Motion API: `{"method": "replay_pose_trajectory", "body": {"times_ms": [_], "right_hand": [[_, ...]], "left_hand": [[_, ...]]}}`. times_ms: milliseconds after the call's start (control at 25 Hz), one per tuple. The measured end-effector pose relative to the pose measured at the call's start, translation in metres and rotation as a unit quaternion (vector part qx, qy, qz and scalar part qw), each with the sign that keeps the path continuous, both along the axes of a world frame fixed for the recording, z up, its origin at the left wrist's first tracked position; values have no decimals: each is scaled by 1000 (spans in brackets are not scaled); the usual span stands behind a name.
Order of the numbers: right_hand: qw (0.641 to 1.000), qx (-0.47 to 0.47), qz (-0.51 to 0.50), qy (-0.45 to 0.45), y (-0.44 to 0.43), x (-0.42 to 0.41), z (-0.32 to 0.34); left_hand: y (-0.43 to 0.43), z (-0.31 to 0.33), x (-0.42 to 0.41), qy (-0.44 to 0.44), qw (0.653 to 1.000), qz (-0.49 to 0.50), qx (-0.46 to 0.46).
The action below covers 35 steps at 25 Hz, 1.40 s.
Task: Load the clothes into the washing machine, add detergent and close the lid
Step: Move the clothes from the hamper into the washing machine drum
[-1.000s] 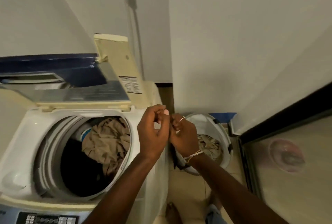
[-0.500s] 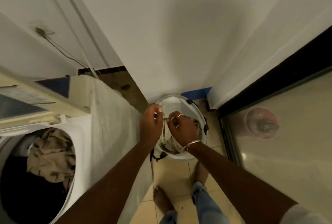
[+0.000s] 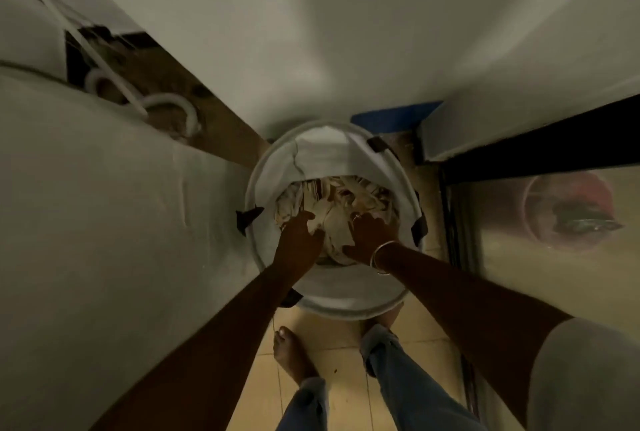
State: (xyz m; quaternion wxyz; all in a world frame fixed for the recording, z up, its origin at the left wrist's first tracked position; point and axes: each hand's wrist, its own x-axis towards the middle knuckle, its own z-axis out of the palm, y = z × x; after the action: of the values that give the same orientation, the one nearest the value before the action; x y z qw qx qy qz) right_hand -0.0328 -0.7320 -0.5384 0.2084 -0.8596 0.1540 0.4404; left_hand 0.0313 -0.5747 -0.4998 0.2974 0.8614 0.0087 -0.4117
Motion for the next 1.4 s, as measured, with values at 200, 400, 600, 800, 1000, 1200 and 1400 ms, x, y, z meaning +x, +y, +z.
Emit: {"method": "replay_pose_trajectory", "body": {"times_ms": [200,400,600,800,1000,1200,1400], "right_hand": [[996,-64,-42,46,-10,-1,-123],[988,-135,-73,18,-19,13,-192],[985,-171,4,-14,-26,8,-208],[986,-49,-129,-89,-11,5,-166],[938,36,-316,-137,17,-5,-69],[777,255,-532,-220,41,-21,-3],[731,310,-479,-373,42,-25,22]], "left_hand": [[-10,-97,-3,24,996,-79,39],[-15,-158,0,-14,995,-85,52],[-10,-180,-6,-16,996,-68,62],[-9,-164,-9,6,999,-17,50],[7,-132,-7,34,988,-153,-14],[2,-83,-17,5,974,-145,-173],[12,-44,-33,-8,949,209,-234]]}}
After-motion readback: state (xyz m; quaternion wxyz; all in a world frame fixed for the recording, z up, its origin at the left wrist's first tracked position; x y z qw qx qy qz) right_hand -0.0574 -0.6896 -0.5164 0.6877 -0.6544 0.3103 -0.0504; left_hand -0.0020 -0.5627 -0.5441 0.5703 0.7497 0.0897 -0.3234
